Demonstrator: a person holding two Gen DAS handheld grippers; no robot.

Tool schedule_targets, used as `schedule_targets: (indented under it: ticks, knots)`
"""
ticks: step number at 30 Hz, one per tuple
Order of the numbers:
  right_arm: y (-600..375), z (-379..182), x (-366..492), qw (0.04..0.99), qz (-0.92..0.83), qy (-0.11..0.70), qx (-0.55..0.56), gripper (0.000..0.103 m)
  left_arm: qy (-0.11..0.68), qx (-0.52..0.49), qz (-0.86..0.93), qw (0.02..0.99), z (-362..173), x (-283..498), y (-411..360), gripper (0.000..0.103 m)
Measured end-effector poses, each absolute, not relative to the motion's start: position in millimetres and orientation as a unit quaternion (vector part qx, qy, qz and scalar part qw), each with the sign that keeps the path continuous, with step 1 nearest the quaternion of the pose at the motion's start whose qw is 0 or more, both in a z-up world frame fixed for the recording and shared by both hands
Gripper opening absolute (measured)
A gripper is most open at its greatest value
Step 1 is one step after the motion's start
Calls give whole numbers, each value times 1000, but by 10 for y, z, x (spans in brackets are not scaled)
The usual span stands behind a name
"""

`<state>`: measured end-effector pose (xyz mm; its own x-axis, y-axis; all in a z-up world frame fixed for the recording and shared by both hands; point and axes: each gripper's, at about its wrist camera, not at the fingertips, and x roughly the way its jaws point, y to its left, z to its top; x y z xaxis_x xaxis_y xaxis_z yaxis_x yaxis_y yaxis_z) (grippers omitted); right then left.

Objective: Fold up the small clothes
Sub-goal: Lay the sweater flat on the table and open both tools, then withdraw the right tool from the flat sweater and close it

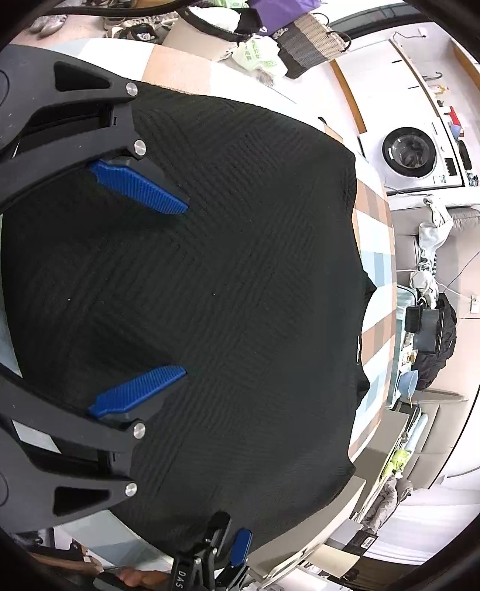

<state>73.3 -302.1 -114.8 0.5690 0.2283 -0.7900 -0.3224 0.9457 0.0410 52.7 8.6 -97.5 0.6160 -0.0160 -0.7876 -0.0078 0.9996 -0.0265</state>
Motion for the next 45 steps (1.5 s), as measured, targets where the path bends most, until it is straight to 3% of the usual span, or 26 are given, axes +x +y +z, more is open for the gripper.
schedule_targets:
  ticks: [23,31,33,40,41,42,45]
  knots:
    - [-3008,-1182,590,883,160,434,-82,86,439,7,-19,898,-1063,478,5,83]
    - [-3838,-842,482,906,90,413,-15,85,438,6,-16,899,-1075,476,11,84]
    - [-4052,-917,504,903,68,425,18,72,437,5,-15,899,-1083,471,8,84]
    - [-4207,-1106,584,891,76,441,77,60,437,6,-16,899,-1083,457,15,84]
    - [-4212,-1093,597,891,79,439,82,48,437,7,-16,899,-1082,457,13,84]
    - [-4207,-1089,590,891,87,438,84,29,436,8,-16,900,-1086,446,10,84]
    - [-4118,-1051,547,901,108,414,73,10,436,6,-17,900,-1084,439,10,84]
